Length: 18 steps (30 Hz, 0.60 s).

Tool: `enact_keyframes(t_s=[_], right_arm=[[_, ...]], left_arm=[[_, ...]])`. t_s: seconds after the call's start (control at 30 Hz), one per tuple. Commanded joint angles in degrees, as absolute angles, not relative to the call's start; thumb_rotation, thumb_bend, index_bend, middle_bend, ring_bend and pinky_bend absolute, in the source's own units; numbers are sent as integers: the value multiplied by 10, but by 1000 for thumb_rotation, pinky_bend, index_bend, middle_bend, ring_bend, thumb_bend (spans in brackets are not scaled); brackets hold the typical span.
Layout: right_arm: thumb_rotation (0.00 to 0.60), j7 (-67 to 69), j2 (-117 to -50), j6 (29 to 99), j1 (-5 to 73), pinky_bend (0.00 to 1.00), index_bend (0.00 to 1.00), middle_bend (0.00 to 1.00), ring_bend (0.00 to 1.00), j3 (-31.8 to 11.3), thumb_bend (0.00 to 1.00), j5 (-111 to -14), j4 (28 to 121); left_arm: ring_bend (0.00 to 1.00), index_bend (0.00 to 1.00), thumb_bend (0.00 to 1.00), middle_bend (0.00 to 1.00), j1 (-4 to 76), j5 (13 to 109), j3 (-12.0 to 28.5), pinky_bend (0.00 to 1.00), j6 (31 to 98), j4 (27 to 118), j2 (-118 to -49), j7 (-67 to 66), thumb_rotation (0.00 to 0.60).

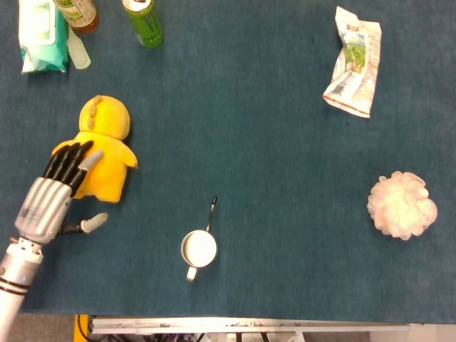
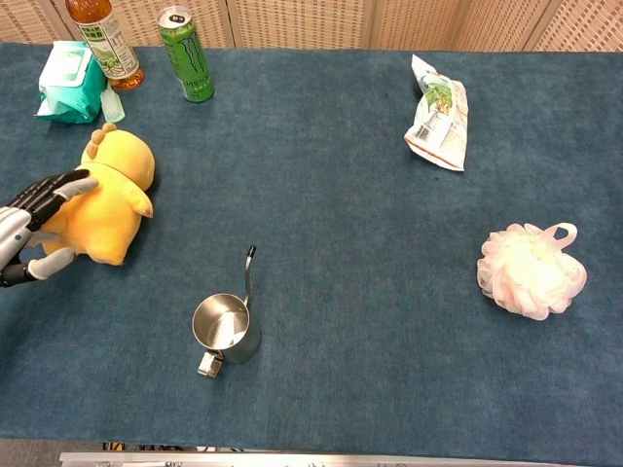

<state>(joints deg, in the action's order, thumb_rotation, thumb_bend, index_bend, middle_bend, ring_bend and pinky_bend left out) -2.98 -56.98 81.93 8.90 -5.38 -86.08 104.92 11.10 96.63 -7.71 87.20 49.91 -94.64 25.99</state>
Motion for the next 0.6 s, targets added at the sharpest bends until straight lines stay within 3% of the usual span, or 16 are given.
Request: enact_keyframes(t_s=[0.03,0.6], right_arm=[[600,-31,-569,820,89,261,278,342,234,-53,167,-862,1050],[600,-32,-566,826,85,261,278,342,234,-51,167,-868,1055]], left_arm=[[0,0,3,0,103,968,-82,0,877,496,-944,260,8],[0,0,3,0,65,966,-86,0,911,536,-902,247,6]])
